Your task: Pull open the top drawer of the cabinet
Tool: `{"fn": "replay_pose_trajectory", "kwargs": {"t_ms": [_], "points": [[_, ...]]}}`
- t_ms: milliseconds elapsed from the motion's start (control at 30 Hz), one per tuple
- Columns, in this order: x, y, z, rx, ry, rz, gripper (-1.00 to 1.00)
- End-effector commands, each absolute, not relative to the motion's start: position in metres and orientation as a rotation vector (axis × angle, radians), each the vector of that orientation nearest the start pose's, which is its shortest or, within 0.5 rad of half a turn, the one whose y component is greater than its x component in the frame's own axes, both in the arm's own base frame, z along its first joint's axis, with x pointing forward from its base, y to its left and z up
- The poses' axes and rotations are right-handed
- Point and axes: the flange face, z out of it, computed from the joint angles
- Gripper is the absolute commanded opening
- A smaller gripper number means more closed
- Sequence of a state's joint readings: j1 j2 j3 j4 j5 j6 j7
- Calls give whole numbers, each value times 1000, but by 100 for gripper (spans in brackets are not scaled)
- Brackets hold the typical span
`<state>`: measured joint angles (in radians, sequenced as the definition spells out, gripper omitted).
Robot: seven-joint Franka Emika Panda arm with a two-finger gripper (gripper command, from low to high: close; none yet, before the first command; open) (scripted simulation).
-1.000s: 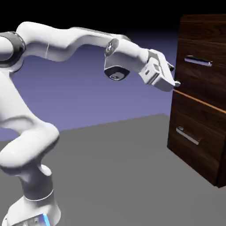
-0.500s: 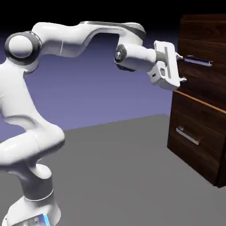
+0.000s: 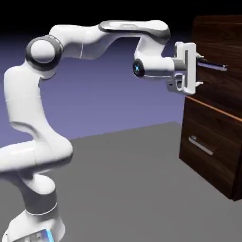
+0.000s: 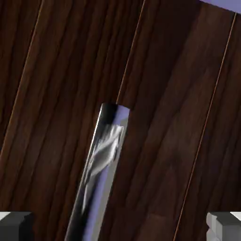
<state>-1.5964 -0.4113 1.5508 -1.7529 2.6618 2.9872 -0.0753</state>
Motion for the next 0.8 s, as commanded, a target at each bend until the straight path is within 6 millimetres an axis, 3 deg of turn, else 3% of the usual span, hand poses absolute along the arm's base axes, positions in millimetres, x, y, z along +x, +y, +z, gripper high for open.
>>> {"fn": "replay_pose_trajectory", "kwargs": {"t_ms": [0, 167, 533, 567, 767], "points": [[585, 45, 575, -748, 1491, -707, 0], [601, 58, 577, -615, 1482, -613, 0], [651, 58, 577, -615, 1482, -613, 0], [651, 58, 577, -615, 1482, -613, -100], [624, 58, 577, -615, 1482, -613, -100]]}}
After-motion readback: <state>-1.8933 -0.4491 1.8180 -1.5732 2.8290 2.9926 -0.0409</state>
